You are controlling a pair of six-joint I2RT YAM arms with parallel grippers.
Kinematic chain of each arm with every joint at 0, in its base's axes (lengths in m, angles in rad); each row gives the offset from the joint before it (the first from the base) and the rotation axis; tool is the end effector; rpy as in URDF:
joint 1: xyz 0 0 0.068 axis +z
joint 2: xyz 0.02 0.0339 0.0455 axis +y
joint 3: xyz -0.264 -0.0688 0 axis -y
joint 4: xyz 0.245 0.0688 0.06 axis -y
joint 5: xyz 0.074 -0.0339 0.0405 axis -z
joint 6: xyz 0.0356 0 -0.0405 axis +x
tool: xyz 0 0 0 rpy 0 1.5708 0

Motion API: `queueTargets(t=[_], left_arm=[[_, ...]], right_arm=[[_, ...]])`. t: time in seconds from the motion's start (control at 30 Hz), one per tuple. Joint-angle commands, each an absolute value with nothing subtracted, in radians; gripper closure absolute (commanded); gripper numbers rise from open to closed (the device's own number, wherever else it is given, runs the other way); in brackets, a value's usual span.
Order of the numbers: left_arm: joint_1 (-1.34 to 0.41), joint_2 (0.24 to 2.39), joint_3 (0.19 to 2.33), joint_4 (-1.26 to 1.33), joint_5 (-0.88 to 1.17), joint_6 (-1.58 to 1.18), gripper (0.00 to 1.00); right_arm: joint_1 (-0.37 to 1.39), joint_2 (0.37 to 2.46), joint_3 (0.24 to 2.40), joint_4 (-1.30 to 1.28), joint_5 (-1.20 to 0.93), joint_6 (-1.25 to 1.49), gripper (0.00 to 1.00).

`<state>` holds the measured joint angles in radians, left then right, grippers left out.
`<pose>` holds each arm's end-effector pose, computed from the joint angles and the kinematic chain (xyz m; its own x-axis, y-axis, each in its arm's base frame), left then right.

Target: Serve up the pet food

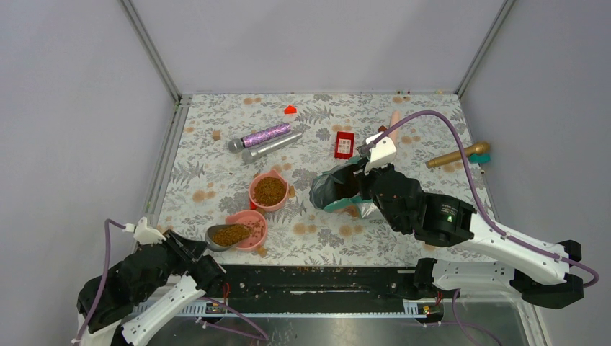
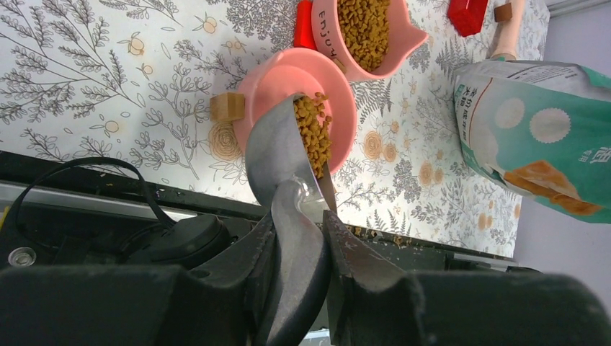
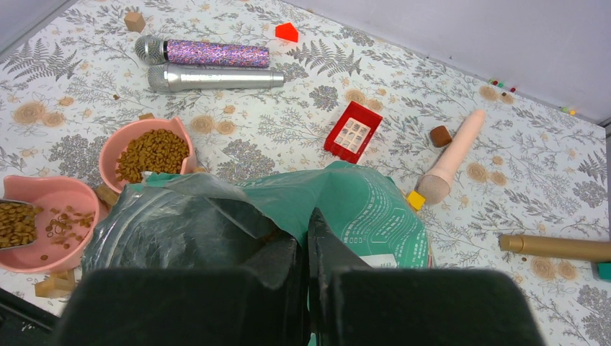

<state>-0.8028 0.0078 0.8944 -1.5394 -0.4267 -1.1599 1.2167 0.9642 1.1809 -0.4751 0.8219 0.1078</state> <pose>-0.0249 0.0470 0.2787 -0.5595 -0.6221 -0.5478 -0.2165 0.7476 -0.6279 0.0906 0.1700 0.4166 -0.1304 -0.1414 -0.9813 -0.3812 0.9208 -0.0821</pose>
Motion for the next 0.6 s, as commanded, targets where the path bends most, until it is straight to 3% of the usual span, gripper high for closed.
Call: queueTargets(t=[0.0, 0.57], left_arm=[[-0.798, -0.035, 0.886, -1.466, -0.444, -1.182, 1.00], [-0.798, 0.264, 0.831, -1.315, -0.474, -1.119, 1.00]], right_arm=[[1.224, 0.941, 1.258, -0.330, 0.867, 0.088, 1.00], [1.224, 0.928, 1.241, -0.331, 0.865, 0.080, 1.00]])
